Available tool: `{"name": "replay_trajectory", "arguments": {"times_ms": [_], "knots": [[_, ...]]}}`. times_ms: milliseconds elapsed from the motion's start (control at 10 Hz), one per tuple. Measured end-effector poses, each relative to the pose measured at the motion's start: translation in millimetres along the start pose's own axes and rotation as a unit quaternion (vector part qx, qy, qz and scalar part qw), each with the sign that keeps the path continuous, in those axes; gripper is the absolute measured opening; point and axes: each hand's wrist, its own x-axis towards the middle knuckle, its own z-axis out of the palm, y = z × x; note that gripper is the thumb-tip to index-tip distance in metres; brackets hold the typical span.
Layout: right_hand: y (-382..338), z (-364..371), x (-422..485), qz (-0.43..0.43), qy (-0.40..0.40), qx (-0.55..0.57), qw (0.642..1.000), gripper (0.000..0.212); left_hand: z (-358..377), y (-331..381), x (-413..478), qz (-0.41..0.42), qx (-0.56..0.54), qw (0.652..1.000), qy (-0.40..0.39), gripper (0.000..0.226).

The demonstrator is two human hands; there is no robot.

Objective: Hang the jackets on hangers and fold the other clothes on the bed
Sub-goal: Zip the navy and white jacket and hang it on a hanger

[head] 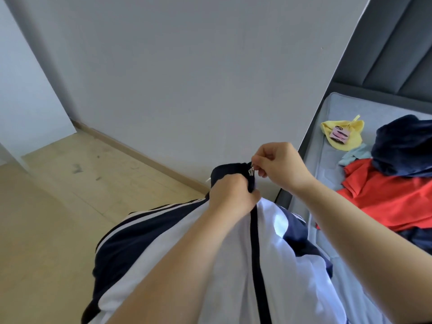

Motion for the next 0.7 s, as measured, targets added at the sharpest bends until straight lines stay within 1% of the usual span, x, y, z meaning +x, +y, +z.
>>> {"name": "replay_trajectory", "arguments": {"times_ms": [100,200,300,400,500,600,700], "knots": [[9.2,1.9,7.5,-0.019,0.029,-0.088,0.996,0.018,10.4,-5.3,-5.6,0.027,-0.043,0.997,-0.051,0.04],[21.0,8.6,22.6,0.019,0.054,-0.067,0.996,0.018,5.3,-6.3,-2.6,0.008,-0.134,0.987,-0.088,0.031],[38.3,24.5,28.8,0.102,-0.005,0.071,0.992,0.027,2.0,-16.0,-3.9,-0.003,-0.135,0.985,-0.104,0.035],[73.7,40.0,26.9,0.249,-0.073,0.093,0.961,0.031,3.2,-23.7,-10.3,0.003,-0.086,0.992,-0.094,0.045],[119.0,49.0,8.8,0.298,-0.276,-0.213,0.889,0.038,5.3,-24.2,-14.3,0.012,-0.043,0.995,-0.086,0.044],[143.5,59.4,-7.8,0.323,-0.421,-0.219,0.819,0.043,6.9,-22.1,-16.6,0.012,-0.026,0.996,-0.08,0.043],[123.7,67.6,-11.3,0.295,-0.428,-0.21,0.828,0.031,6.2,-18.6,-19.6,0.017,-0.007,0.997,-0.078,0.043]]}}
